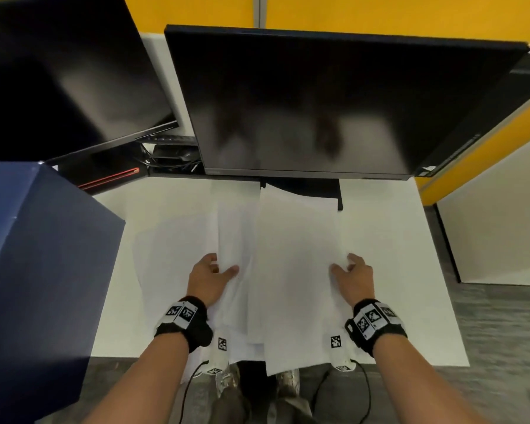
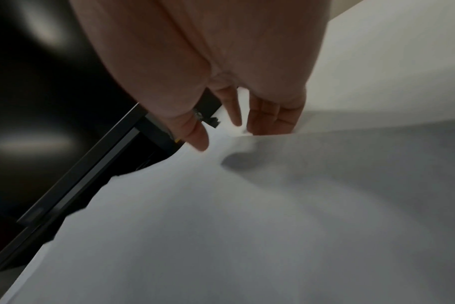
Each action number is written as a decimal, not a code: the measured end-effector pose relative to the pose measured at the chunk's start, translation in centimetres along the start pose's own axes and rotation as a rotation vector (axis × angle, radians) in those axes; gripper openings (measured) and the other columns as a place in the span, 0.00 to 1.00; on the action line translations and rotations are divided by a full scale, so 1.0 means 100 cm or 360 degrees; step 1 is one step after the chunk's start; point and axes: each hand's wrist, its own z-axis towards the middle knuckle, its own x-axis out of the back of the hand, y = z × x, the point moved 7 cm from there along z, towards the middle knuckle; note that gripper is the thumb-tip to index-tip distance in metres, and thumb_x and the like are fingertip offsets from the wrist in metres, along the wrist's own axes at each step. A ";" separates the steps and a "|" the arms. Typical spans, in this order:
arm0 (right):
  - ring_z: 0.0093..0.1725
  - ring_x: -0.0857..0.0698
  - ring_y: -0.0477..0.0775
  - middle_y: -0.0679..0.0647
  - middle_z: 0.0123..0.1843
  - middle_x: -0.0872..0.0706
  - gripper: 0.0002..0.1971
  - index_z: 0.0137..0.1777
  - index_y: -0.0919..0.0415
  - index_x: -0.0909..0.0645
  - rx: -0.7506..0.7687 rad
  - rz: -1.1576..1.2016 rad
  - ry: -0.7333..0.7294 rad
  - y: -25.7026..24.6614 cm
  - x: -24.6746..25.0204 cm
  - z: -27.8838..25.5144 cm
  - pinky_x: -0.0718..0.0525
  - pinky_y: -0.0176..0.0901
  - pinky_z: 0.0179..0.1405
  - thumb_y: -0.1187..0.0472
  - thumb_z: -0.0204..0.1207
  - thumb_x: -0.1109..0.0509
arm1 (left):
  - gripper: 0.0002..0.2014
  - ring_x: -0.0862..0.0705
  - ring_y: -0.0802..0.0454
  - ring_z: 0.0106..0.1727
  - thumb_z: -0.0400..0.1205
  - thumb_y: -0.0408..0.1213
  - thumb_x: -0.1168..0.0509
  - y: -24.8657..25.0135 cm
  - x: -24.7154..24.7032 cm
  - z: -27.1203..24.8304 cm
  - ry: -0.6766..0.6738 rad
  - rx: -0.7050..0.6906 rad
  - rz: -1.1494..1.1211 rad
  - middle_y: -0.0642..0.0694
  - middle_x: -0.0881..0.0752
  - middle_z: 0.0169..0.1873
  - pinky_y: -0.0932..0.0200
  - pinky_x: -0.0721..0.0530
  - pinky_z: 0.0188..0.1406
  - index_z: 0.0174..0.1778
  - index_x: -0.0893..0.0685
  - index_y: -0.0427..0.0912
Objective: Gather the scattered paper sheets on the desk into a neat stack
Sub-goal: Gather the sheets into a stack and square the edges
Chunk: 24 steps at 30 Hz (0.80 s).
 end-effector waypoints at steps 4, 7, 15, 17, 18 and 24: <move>0.72 0.26 0.65 0.64 0.74 0.29 0.38 0.81 0.58 0.34 0.0041 -0.0241 -0.0081 -0.007 -0.003 -0.009 0.26 0.58 0.73 0.45 0.73 0.27 | 0.17 0.13 0.43 0.54 0.83 0.43 0.29 0.044 0.047 -0.017 0.0285 -0.0204 0.0143 0.44 0.10 0.56 0.57 0.18 0.60 0.64 0.14 0.37; 0.73 0.32 0.67 0.64 0.74 0.31 0.36 0.79 0.57 0.31 0.0248 -0.0517 0.0096 -0.041 0.000 -0.028 0.28 0.60 0.71 0.43 0.74 0.29 | 0.15 0.15 0.43 0.55 0.85 0.40 0.32 0.091 0.098 -0.049 0.0492 -0.0390 0.0288 0.46 0.13 0.53 0.57 0.22 0.54 0.65 0.17 0.36; 0.70 0.20 0.43 0.44 0.72 0.21 0.45 0.80 0.47 0.35 0.0451 0.0734 -0.0797 -0.142 -0.056 -0.096 0.22 0.43 0.69 0.32 0.64 0.26 | 0.08 0.10 0.52 0.46 0.82 0.39 0.28 0.118 0.129 -0.045 0.0357 -0.0470 0.0005 0.51 0.09 0.46 0.56 0.16 0.43 0.56 0.12 0.43; 0.62 0.14 0.44 0.44 0.63 0.14 0.32 0.72 0.52 0.26 0.0375 0.0693 -0.0632 -0.139 -0.053 -0.089 0.18 0.39 0.61 0.43 0.70 0.23 | 0.10 0.09 0.51 0.47 0.81 0.41 0.27 0.097 0.091 -0.027 0.0170 -0.0362 -0.0109 0.48 0.08 0.47 0.61 0.13 0.42 0.56 0.11 0.42; 0.59 0.13 0.47 0.46 0.60 0.12 0.26 0.68 0.54 0.22 0.0318 0.0612 -0.0478 -0.131 -0.050 -0.081 0.17 0.41 0.58 0.48 0.72 0.23 | 0.11 0.09 0.53 0.46 0.80 0.43 0.26 0.084 0.069 -0.021 0.0092 -0.0288 -0.0119 0.48 0.08 0.47 0.67 0.14 0.37 0.56 0.12 0.43; 0.57 0.16 0.55 0.53 0.62 0.15 0.20 0.67 0.64 0.21 -0.0003 -0.0024 -0.0311 -0.043 -0.047 -0.046 0.20 0.44 0.61 0.56 0.77 0.29 | 0.24 0.14 0.50 0.50 0.77 0.50 0.25 0.012 -0.006 -0.002 -0.0042 0.0043 0.0080 0.47 0.12 0.52 0.63 0.21 0.49 0.67 0.19 0.45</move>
